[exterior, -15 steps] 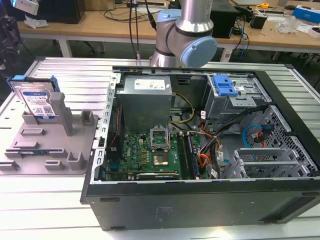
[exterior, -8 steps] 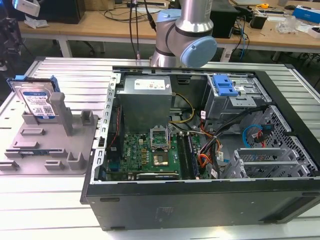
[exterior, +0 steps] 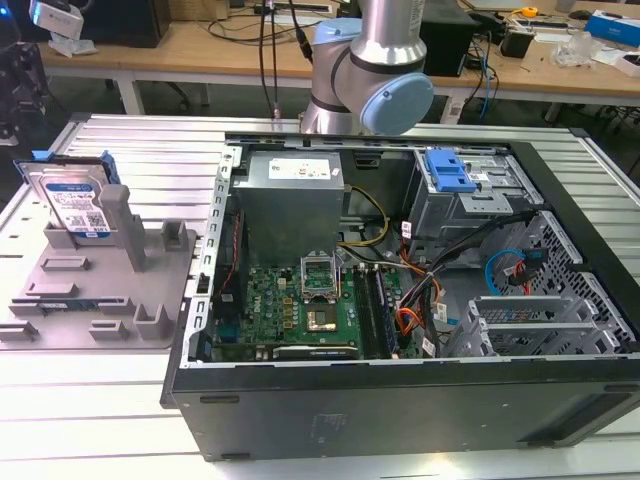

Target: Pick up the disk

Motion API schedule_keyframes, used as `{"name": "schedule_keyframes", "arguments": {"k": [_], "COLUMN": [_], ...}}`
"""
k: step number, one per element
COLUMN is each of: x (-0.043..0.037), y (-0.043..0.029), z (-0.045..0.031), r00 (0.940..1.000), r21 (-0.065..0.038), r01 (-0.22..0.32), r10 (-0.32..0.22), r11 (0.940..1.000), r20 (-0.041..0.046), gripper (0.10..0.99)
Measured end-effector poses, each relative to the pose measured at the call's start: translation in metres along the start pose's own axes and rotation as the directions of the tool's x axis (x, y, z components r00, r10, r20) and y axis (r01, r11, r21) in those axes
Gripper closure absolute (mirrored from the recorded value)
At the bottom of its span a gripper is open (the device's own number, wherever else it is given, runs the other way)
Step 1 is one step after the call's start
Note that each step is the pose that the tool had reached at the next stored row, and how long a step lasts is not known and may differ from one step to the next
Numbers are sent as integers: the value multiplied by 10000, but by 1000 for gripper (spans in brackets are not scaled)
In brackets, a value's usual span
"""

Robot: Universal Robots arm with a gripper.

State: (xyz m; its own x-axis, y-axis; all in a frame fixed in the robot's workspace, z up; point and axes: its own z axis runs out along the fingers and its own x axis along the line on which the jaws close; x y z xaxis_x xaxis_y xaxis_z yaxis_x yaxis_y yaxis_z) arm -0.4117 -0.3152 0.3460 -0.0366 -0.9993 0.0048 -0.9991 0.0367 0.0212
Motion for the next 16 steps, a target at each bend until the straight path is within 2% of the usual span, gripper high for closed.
{"name": "schedule_keyframes", "arguments": {"k": [11,16], "x": [-27,-27], "y": [-2,3], "z": [132,219], "r00": [10000,10000], "r21": [2,2], "r01": [2,1], "r10": [-2,-1], "r11": [10000,10000], "r20": [1,1], "gripper": [545,545]}}
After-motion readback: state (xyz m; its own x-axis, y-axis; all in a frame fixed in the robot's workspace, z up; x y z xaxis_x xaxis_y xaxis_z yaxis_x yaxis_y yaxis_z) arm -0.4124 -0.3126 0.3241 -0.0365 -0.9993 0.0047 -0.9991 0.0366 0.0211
